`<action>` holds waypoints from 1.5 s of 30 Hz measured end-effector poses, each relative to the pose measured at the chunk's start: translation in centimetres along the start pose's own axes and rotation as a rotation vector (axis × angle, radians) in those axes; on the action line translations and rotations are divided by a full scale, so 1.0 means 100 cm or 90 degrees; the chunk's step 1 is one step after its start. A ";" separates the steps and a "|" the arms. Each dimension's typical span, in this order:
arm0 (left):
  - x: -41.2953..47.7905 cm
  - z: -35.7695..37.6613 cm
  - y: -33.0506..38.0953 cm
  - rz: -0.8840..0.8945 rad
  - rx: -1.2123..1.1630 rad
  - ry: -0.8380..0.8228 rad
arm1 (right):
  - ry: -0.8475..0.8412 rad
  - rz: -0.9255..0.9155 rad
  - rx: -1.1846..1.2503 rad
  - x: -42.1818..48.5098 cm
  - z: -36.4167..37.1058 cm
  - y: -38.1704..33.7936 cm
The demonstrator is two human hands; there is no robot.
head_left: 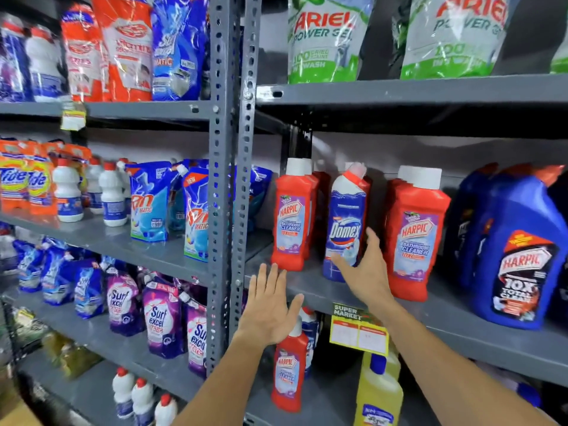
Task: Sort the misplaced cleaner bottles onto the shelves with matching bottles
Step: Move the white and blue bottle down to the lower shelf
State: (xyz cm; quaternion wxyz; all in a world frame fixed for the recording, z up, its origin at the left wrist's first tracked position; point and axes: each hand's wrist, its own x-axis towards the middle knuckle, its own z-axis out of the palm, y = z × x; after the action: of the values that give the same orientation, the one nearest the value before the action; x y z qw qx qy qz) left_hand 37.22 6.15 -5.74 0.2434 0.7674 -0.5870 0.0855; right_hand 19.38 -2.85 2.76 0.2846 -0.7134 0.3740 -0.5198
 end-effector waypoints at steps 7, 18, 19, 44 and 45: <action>-0.001 0.000 -0.001 0.018 -0.012 0.031 | -0.024 0.040 0.010 0.030 0.005 -0.001; -0.003 -0.021 0.002 0.024 0.006 -0.001 | 0.022 -0.021 0.136 -0.016 -0.030 -0.023; -0.008 -0.023 0.001 0.033 0.006 0.016 | 0.023 -0.032 0.145 -0.022 -0.036 -0.026; -0.129 0.196 -0.097 -0.027 0.007 -0.242 | -0.228 0.165 -0.091 -0.171 0.061 0.199; -0.130 0.205 -0.101 -0.033 0.001 -0.261 | -0.215 0.185 -0.094 -0.169 0.065 0.207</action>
State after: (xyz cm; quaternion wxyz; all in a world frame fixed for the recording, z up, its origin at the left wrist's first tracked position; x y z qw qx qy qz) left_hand 39.69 9.53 -31.63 0.1203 0.7839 -0.6041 -0.0786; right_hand 17.60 -0.26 -24.60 0.3618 -0.7477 0.4571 -0.3180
